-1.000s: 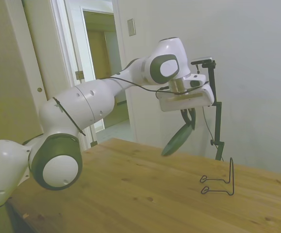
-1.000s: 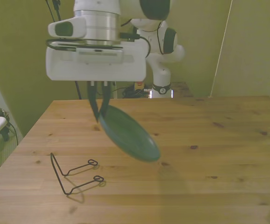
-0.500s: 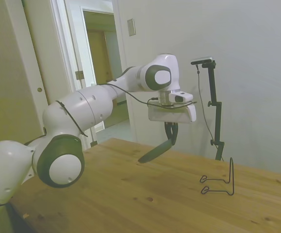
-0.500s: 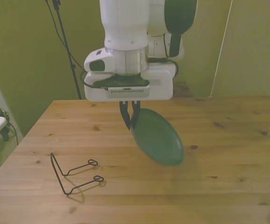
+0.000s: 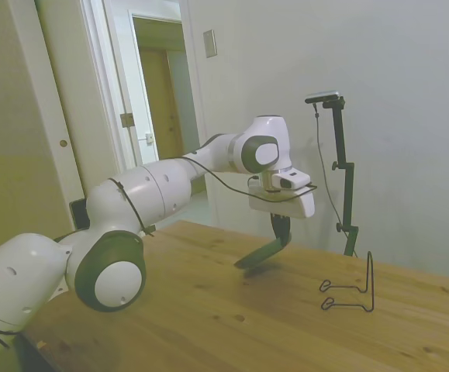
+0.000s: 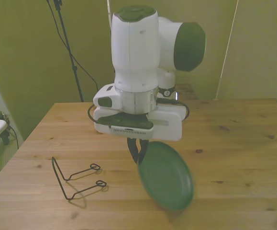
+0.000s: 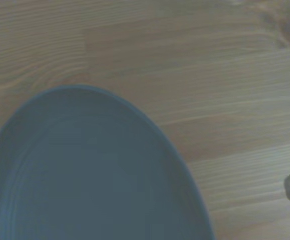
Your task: Unload the plate
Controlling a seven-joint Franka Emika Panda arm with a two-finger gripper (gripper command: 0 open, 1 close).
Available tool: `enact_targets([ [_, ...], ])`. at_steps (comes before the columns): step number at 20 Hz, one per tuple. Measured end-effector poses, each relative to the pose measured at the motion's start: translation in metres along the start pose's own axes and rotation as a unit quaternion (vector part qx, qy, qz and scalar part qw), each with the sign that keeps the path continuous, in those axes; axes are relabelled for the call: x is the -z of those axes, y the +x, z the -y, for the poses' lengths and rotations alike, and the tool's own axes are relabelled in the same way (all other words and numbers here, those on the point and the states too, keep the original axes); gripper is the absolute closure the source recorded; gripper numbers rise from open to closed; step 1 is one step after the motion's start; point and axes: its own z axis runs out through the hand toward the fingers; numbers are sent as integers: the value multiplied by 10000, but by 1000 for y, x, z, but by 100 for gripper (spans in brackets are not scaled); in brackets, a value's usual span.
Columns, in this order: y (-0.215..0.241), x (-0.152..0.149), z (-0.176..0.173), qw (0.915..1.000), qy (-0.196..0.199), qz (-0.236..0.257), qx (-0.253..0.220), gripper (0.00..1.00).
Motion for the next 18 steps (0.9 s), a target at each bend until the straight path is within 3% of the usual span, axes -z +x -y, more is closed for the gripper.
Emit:
enact_targets([
  [10, 13, -77, 5, 9991, -268, -55, -334, 100],
  [18, 15, -64, 4, 9992, -174, -139, -335, 100],
])
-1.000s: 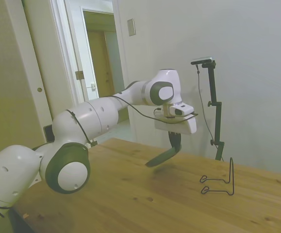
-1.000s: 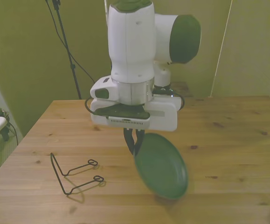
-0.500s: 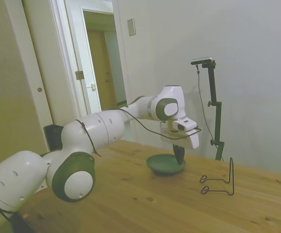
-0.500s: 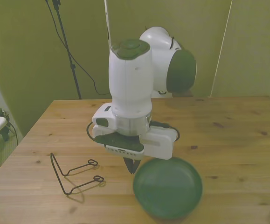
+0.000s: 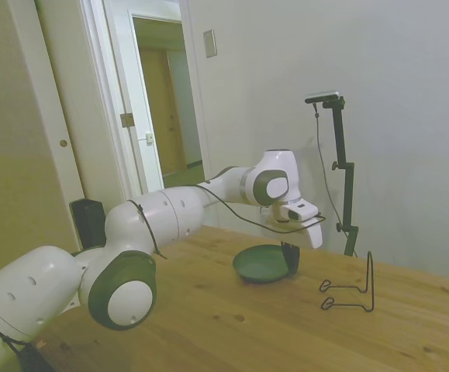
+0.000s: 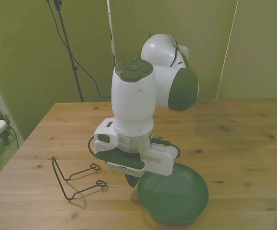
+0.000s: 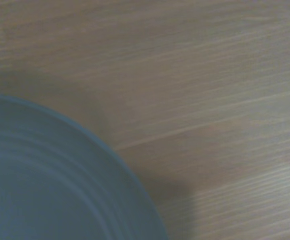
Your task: Unload the plate
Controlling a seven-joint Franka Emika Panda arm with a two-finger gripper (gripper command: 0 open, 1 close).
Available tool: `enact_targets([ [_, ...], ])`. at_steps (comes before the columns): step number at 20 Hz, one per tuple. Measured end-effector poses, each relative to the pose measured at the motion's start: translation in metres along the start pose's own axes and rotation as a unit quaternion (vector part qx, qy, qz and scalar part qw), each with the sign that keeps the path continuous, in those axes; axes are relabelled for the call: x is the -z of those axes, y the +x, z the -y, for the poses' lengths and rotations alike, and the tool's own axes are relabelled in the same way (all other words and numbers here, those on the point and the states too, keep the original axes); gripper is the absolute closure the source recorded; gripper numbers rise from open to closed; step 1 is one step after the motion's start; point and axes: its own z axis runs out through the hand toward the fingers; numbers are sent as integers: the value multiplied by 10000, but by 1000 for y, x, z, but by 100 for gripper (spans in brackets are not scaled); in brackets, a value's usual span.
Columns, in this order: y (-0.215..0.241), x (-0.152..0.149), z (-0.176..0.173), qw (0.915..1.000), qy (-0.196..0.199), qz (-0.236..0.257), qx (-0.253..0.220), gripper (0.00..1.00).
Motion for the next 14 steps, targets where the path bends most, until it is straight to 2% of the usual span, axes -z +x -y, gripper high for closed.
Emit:
enact_targets([
  [2, 1, 15, -2, 10000, 64, -36, -9, 100],
  [3, 1, 24, -4, 9999, 92, -37, -16, 0],
  [10, -13, 107, -23, 9998, 173, 82, -10, 0],
  [14, -19, 127, -28, 9998, 180, 98, 3, 0],
])
